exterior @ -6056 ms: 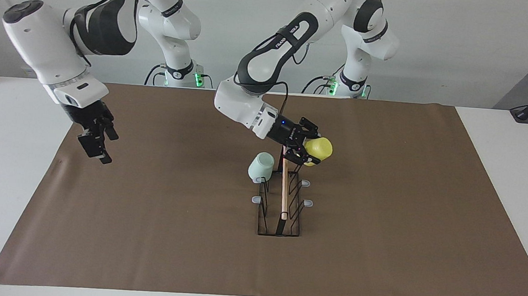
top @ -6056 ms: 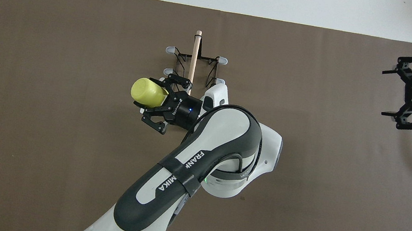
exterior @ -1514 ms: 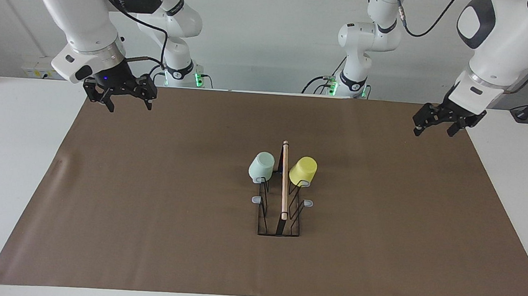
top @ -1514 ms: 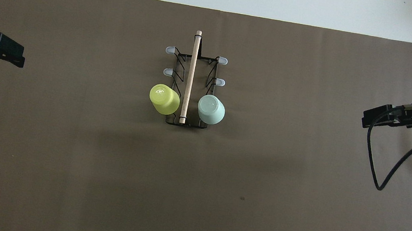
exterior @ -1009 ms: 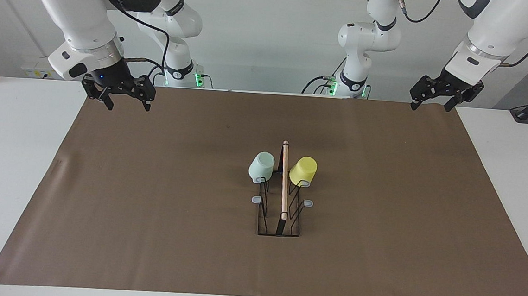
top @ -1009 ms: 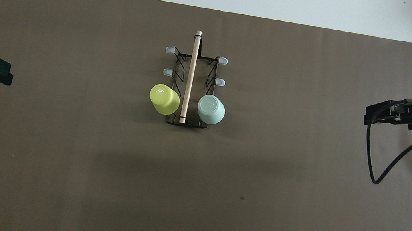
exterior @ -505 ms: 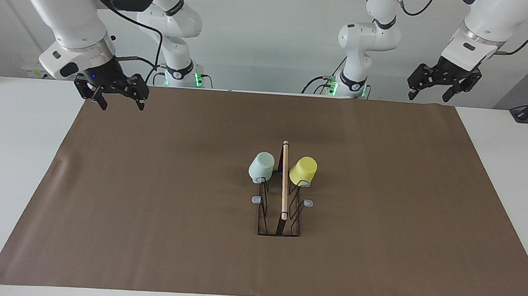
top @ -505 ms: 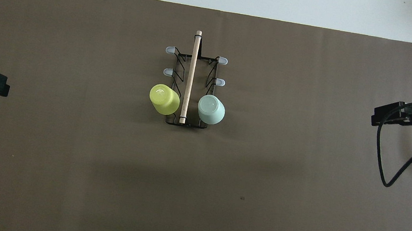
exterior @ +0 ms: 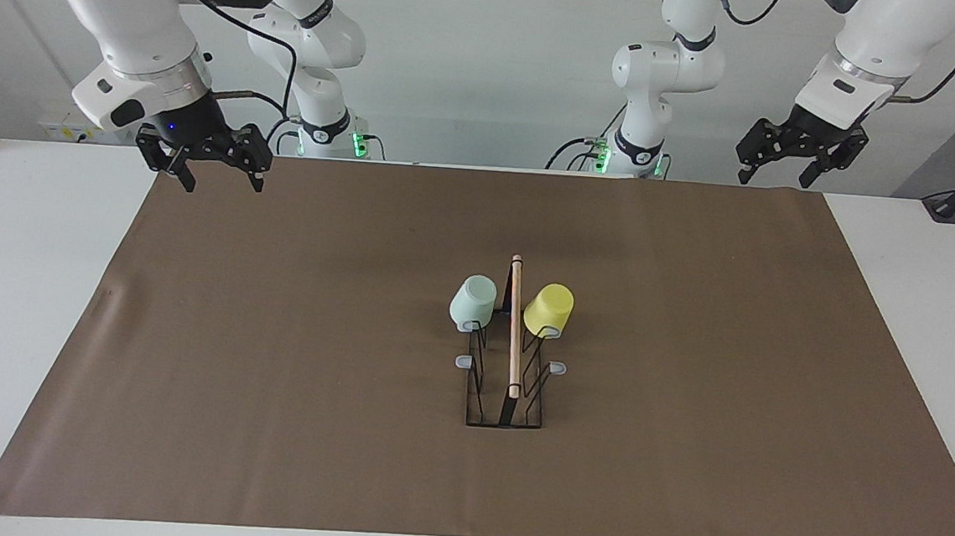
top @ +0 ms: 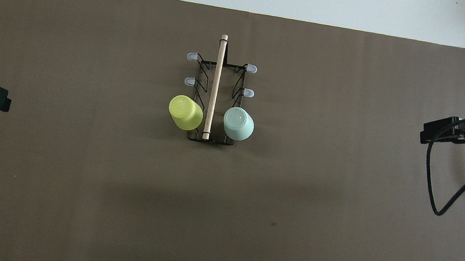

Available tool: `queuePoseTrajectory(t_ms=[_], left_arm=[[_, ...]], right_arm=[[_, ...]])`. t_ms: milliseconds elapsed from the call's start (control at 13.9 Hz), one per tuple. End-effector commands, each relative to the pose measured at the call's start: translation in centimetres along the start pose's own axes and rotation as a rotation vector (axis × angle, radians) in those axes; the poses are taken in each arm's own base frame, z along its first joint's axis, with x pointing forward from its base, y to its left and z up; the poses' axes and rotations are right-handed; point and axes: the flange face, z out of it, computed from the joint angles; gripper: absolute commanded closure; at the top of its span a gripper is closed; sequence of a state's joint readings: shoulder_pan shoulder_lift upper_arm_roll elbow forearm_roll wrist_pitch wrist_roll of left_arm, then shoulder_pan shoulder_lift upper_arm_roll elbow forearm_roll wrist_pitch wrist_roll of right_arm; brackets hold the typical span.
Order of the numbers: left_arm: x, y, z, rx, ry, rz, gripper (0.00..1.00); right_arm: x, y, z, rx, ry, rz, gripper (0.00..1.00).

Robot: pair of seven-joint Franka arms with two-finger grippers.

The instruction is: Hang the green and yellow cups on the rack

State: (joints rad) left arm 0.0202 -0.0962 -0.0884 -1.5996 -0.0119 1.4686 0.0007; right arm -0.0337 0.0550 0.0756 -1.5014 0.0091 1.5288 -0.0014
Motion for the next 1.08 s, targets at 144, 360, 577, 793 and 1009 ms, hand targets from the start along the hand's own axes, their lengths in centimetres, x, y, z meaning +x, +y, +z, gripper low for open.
queuePoseTrajectory(t_ms=[144,360,577,793,1009], left_arm=[[-0.7,-1.0,-0.1,-0.012,0.027,-0.004,0.0],[-0.3,-0.9,-0.5,-0.012,0.055,-0.011,0.0],[-0.2,-0.9,-0.5,-0.013,0.055,-0.013,0.0],[-0.4,-1.0,-0.3,-0.013,0.046,-0.013,0.0],[-0.4,-0.7,-0.4,-0.014,0.049,-0.01,0.0]], right_arm=[[-0.2,0.4,-0.3,0.003,0.003,-0.008,0.0],[-0.1,1.0,-0.7,-0.001,0.014,0.009,0.0],[-0.1,1.2,-1.2,-0.001,0.025,0.032,0.0],[-0.2,1.7,-1.4,0.005,0.031,0.041,0.0],[-0.3,4.6,-1.3,0.016,0.033,0.071,0.0]])
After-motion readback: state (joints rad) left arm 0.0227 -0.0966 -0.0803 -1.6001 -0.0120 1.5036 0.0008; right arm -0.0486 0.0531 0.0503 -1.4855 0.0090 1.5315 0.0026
